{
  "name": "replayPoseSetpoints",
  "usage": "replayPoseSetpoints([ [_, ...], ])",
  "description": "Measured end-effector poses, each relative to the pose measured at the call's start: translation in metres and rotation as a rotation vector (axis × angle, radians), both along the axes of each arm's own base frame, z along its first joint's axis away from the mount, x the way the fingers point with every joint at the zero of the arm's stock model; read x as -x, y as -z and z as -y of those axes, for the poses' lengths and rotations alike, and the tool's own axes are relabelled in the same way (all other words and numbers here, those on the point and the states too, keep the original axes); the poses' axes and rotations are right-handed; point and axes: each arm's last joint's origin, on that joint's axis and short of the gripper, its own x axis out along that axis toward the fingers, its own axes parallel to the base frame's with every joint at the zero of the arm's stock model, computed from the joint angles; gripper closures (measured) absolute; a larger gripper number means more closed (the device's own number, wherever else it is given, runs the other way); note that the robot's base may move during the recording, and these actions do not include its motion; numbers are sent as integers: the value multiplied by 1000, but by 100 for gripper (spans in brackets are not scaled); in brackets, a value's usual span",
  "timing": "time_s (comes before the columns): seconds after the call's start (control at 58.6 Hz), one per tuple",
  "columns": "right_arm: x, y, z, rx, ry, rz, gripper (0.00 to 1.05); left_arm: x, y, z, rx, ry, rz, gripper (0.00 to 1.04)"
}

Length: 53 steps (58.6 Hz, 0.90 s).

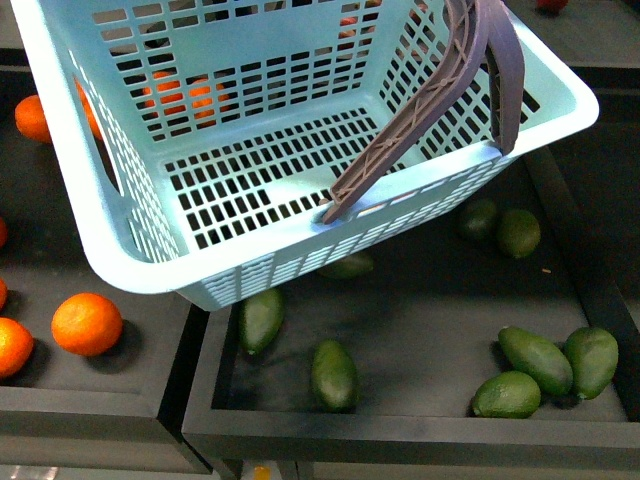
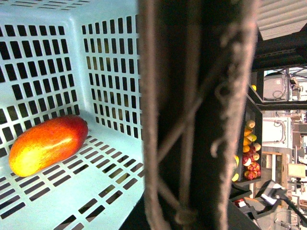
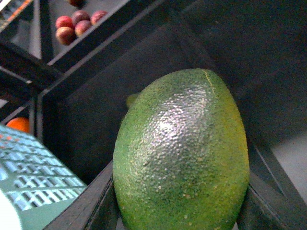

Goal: Pick mango and avocado into basket

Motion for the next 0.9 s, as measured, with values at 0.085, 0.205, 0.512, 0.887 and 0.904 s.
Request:
replayPoseSetpoints([
  [0.085, -1, -15, -19, 14, -57, 41, 49, 0, 0, 0, 0, 0, 0, 99],
  [0.205, -2, -32, -48, 29, -144, 87, 49, 0, 0, 0, 1, 1, 0, 99],
  [0.512, -11, -58, -119, 75, -290, 154, 49, 0, 0, 0, 0, 1, 0, 99],
  [0.887, -69, -43, -166, 145, -316, 126, 49, 0, 0, 0, 0, 1, 0, 99],
  [0.904, -70, -42, -167, 146, -317, 125, 49, 0, 0, 0, 0, 1, 0, 99],
])
